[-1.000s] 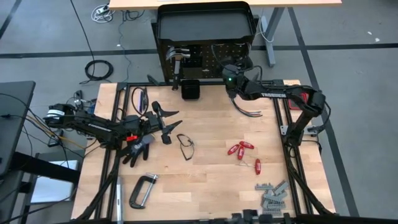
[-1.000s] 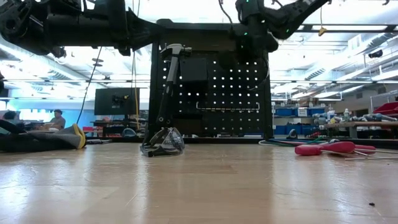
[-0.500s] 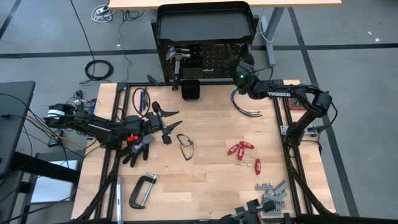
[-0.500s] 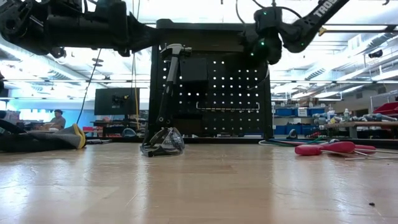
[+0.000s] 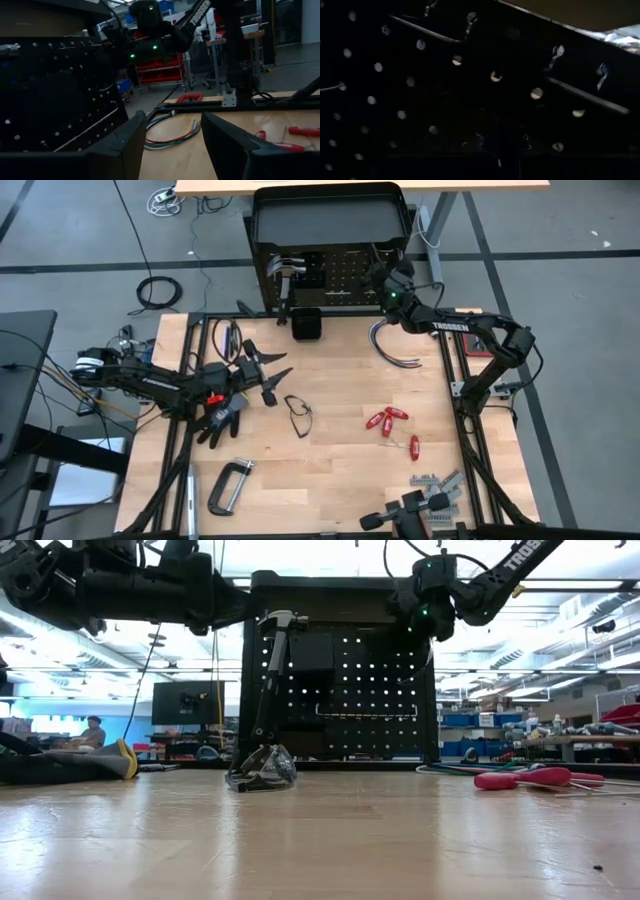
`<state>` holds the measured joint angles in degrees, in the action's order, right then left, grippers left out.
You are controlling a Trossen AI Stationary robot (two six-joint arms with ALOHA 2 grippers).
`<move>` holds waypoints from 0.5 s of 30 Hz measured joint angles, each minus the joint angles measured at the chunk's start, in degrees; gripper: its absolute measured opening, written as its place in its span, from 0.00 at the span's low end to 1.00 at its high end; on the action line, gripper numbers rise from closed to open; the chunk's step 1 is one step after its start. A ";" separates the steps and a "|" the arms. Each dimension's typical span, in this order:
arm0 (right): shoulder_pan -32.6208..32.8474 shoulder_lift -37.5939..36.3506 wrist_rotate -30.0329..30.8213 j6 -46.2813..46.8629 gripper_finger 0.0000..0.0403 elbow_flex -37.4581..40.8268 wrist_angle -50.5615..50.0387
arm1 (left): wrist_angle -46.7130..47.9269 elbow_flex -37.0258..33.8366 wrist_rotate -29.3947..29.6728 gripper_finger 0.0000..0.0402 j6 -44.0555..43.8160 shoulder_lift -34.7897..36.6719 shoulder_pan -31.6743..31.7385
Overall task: Hang tools onto peg board
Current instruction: Hang the safety goggles on the peg board
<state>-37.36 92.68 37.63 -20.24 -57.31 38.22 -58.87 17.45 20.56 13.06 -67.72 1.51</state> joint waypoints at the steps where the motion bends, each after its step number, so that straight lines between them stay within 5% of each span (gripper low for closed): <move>1: 0.03 0.00 -0.01 -0.64 0.02 -0.52 -0.39 | -0.10 0.00 -0.01 0.49 -0.02 0.00 0.19; 15: -0.46 2.30 -2.10 -0.08 0.02 -2.72 -4.37 | -3.69 0.00 -1.82 0.49 -3.68 0.00 5.59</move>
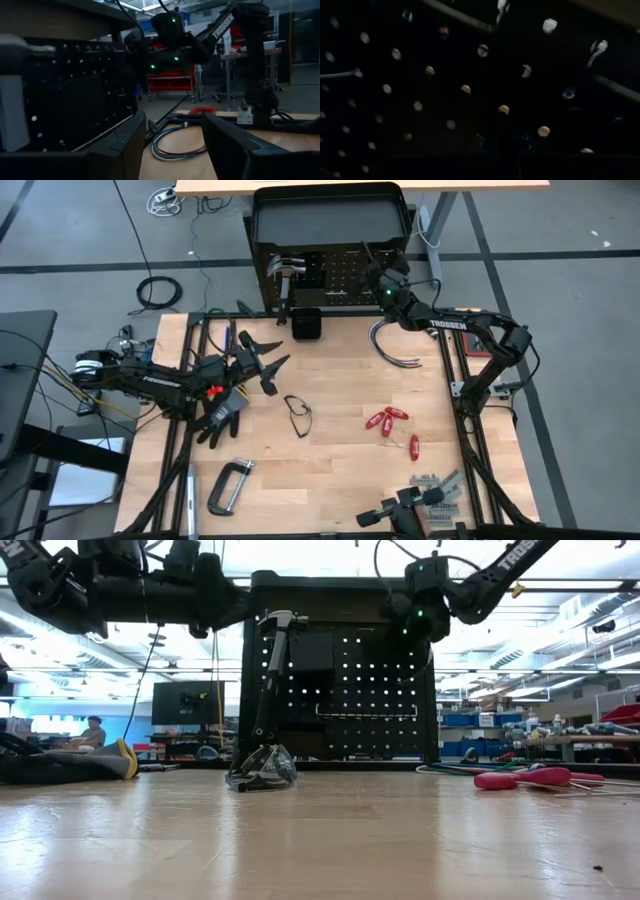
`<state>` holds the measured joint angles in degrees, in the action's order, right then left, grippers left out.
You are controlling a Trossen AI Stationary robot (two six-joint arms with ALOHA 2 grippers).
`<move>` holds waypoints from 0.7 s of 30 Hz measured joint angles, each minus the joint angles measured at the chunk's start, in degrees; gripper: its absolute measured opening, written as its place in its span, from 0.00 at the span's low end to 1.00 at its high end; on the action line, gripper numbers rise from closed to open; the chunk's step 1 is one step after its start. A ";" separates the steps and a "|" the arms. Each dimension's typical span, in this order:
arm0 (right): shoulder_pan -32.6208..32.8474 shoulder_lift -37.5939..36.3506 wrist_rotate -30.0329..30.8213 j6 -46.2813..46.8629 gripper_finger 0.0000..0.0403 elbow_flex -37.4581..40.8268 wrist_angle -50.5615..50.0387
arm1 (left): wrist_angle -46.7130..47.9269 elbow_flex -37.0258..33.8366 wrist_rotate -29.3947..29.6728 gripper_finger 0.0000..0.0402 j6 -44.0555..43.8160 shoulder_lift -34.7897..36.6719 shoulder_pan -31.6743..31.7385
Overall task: Hang tools onto peg board
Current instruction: Hang the safety goggles on the peg board
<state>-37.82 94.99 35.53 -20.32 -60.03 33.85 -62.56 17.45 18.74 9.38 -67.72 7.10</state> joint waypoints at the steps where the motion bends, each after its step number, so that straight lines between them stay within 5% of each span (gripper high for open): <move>1: 0.13 0.70 0.56 -0.32 0.02 -0.41 -0.15 | 0.10 0.00 -0.37 0.49 -0.02 0.00 0.27; 21: 0.24 1.06 24.29 -0.65 0.01 -1.05 1.16 | 1.57 0.00 -1.42 0.49 2.36 0.00 5.36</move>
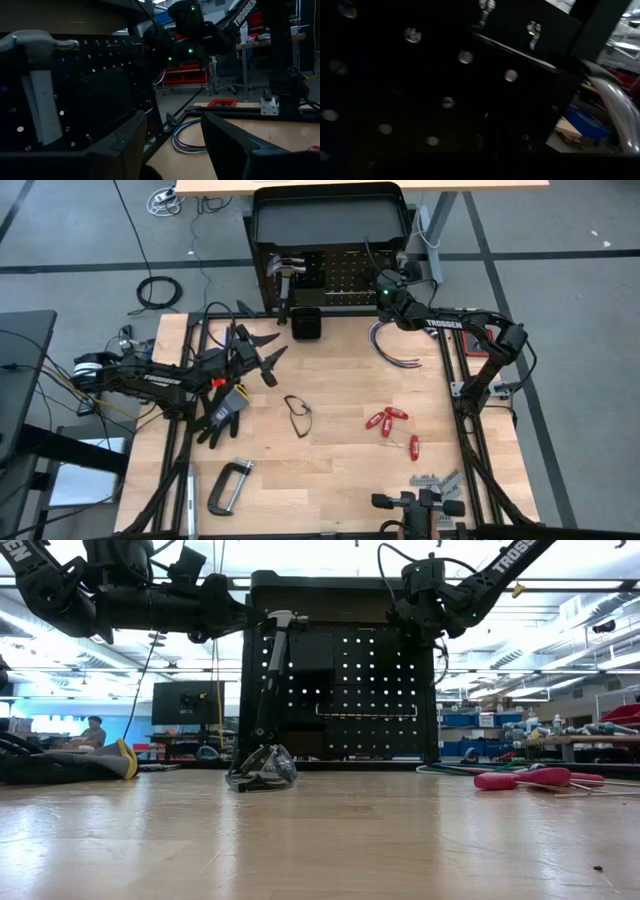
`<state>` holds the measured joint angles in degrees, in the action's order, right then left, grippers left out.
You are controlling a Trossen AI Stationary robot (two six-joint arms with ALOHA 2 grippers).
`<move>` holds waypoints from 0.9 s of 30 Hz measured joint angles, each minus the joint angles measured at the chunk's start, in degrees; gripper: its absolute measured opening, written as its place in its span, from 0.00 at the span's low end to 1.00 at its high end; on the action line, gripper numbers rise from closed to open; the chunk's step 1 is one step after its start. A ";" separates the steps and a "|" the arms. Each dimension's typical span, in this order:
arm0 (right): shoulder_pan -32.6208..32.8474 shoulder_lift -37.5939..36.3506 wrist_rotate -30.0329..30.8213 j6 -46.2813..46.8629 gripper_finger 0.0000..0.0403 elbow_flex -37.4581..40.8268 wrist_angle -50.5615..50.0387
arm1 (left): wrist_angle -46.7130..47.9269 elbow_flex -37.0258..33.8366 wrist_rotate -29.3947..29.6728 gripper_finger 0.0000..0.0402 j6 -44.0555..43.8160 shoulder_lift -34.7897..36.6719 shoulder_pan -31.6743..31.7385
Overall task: Hang tools onto peg board
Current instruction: Hang the safety goggles on the peg board
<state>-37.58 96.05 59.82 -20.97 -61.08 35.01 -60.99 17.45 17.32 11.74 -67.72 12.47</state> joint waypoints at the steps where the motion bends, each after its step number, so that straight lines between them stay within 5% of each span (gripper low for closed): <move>1: 0.00 0.00 0.32 0.03 0.01 0.00 0.02 | -0.07 0.00 0.00 0.49 -0.01 0.00 0.00; 27: 4.25 -0.07 3.74 7.52 0.01 0.04 -0.79 | -3.91 0.00 0.00 0.49 -0.45 -0.02 0.04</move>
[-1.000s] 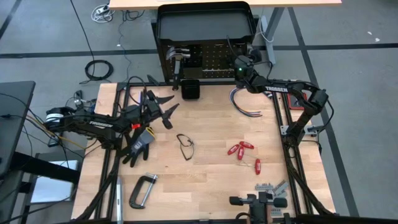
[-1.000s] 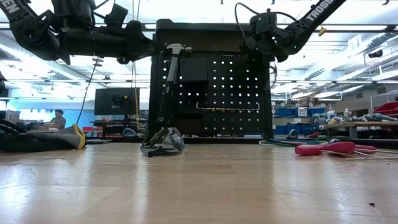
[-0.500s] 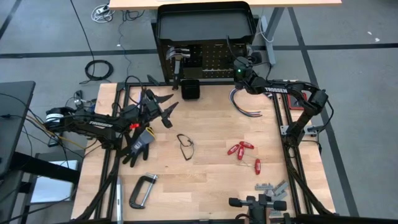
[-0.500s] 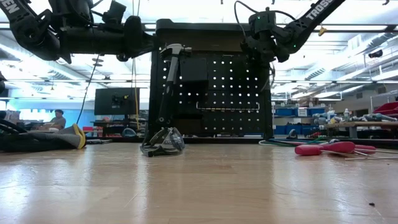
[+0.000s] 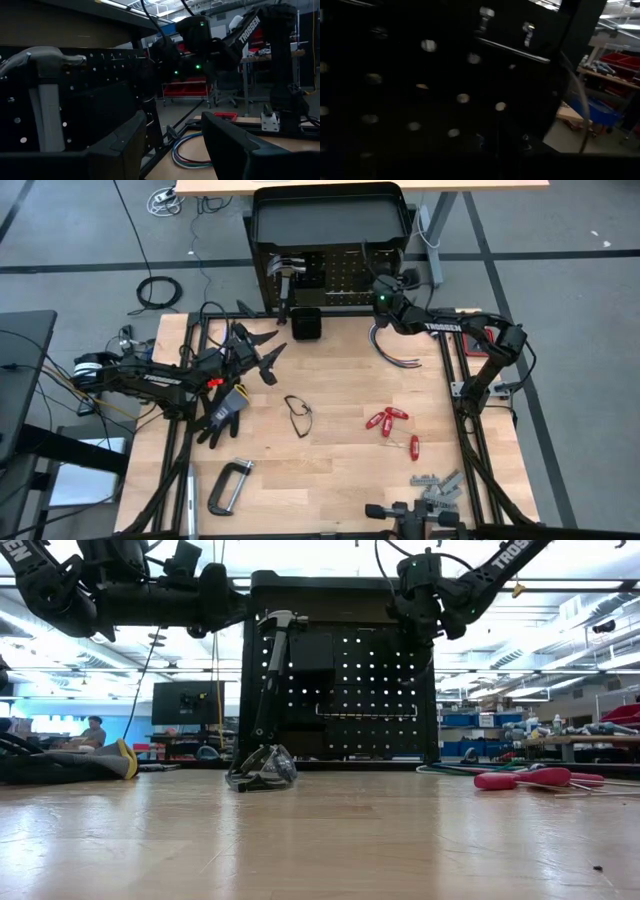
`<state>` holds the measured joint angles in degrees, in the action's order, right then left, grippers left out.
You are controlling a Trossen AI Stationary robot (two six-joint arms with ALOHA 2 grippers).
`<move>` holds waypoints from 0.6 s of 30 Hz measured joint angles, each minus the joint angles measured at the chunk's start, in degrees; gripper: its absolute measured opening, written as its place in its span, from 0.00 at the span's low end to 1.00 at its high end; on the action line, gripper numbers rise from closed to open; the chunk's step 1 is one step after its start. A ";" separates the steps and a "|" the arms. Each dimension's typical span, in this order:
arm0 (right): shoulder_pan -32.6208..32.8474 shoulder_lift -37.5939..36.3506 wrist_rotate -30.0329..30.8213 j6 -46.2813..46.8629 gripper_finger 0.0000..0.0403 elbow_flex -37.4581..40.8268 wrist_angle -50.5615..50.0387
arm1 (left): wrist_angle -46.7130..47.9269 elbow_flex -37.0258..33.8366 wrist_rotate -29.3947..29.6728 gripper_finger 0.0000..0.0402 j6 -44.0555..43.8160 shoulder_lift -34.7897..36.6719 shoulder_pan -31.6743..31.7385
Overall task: Hang tools onto peg board
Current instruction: Hang the safety goggles on the peg board
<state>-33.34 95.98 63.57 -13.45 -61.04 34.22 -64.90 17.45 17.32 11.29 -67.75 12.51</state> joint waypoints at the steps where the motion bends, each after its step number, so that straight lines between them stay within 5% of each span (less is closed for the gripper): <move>1: 0.45 -0.01 0.21 0.23 0.01 0.00 0.00 | 0.00 0.00 0.00 0.49 0.00 0.01 0.00; 12: 8.81 -3.55 11.69 4.20 0.10 0.07 -4.52 | 0.07 0.00 0.00 0.49 -0.02 0.00 0.00; 18: 12.58 -9.15 4.71 28.67 0.34 0.07 -25.57 | 0.13 0.00 0.00 0.49 -0.04 0.00 0.00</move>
<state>-20.76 86.83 68.27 15.22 -60.97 8.65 -64.77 17.45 17.32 11.25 -67.75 12.51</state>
